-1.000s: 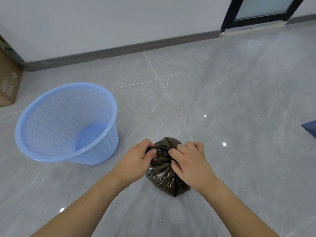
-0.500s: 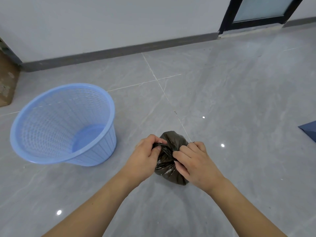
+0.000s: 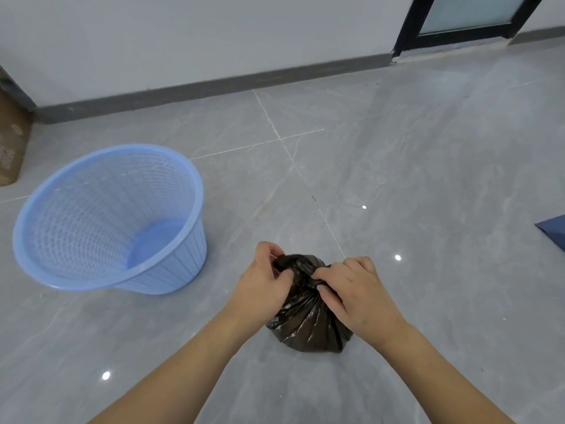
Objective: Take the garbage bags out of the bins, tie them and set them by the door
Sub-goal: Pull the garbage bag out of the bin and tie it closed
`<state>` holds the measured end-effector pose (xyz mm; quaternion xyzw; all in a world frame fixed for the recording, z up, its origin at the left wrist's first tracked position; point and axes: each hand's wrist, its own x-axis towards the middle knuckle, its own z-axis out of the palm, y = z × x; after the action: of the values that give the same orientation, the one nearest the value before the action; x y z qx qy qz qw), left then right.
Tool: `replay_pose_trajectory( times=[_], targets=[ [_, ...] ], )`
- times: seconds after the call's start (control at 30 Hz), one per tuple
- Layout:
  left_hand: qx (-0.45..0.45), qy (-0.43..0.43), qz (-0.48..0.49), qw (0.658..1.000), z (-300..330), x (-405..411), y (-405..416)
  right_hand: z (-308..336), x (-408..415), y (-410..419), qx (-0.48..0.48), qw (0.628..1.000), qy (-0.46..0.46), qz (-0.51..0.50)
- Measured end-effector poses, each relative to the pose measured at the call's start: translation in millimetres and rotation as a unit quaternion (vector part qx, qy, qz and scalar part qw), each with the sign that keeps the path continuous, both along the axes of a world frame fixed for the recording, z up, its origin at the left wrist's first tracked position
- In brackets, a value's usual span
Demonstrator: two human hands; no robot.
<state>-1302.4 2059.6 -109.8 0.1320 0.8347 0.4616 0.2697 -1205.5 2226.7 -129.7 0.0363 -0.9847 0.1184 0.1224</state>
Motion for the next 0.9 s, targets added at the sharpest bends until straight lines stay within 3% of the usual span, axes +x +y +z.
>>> replay_pose_trajectory(
  times=[0.1,0.23,0.33,0.43,0.6,0.73,0.9],
  targets=[
    [-0.05,0.16,-0.064,0.984,-6.5,5.3,-8.7,9.1,-5.1,-2.6,-0.168,0.976,-0.118,-0.068],
    [-0.125,0.22,-0.145,0.956,-15.9,7.8,-10.2,13.7,-12.5,-1.6,-0.404,0.86,-0.267,-0.164],
    [-0.169,0.262,-0.161,0.936,-23.0,7.7,-9.7,18.9,-14.4,3.2,-0.496,0.783,-0.328,-0.185],
    [-0.183,0.294,-0.155,0.925,-24.8,8.1,-9.0,27.0,-14.8,5.1,-0.54,0.735,-0.373,-0.173],
    [-0.148,0.319,-0.131,0.927,-24.5,9.0,-10.0,32.6,-17.8,0.4,-0.553,0.698,-0.416,-0.184],
    [-0.072,0.237,-0.148,0.957,-17.0,11.7,-11.5,31.9,-19.1,1.2,-0.571,0.681,-0.407,-0.212],
    [-0.064,0.188,-0.161,0.967,-16.1,9.7,-10.5,32.8,-16.8,-0.3,-0.577,0.682,-0.403,-0.2]
  ],
)
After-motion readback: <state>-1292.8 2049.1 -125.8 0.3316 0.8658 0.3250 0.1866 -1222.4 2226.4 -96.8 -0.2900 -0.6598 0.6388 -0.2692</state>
